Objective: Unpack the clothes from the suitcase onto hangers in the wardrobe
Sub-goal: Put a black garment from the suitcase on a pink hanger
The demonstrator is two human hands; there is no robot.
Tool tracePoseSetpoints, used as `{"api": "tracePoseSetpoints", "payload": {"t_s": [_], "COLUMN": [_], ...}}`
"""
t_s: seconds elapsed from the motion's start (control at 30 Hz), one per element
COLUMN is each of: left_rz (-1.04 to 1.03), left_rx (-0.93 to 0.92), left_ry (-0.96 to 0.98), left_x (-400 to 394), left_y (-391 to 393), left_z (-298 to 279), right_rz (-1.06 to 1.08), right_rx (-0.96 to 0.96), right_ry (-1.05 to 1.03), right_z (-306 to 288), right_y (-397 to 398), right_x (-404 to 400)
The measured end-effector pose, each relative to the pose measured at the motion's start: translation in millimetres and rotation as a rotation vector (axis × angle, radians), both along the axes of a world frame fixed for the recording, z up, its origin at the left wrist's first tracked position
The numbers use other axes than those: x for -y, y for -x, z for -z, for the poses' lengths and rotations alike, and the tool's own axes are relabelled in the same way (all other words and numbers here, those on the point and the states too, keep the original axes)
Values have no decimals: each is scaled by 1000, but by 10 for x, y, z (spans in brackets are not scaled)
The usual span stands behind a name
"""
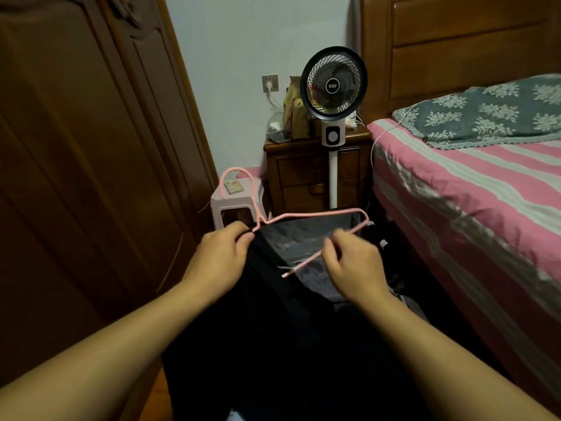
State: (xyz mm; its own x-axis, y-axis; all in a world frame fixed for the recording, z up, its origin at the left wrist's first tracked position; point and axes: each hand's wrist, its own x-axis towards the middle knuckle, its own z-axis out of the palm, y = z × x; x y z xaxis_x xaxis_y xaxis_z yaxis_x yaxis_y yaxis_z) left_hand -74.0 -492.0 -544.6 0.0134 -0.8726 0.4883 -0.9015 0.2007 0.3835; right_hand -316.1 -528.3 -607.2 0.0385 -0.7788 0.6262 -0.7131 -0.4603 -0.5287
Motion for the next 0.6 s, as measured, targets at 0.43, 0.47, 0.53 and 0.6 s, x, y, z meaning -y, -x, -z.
{"api": "tracePoseSetpoints", "payload": {"t_s": [0.43, 0.47, 0.53, 0.6], "left_rz": [115, 78, 40, 81], "left_rx": [93, 123, 202, 335], "left_ry": [67, 66, 32, 12], "left_x": [6, -9, -92, -172], "left_y": [-514, -647, -880, -959], "left_z": [-223, -211, -131, 16], "right_rz": [-435, -375, -256, -232], "right_rx": [-595, -695, -703, -660], "right_ry": [-243, -189, -103, -102], "right_z": [484, 551, 662, 602], "right_y": [-337, -191, 204, 501], "right_x": [39, 108, 251, 344]}}
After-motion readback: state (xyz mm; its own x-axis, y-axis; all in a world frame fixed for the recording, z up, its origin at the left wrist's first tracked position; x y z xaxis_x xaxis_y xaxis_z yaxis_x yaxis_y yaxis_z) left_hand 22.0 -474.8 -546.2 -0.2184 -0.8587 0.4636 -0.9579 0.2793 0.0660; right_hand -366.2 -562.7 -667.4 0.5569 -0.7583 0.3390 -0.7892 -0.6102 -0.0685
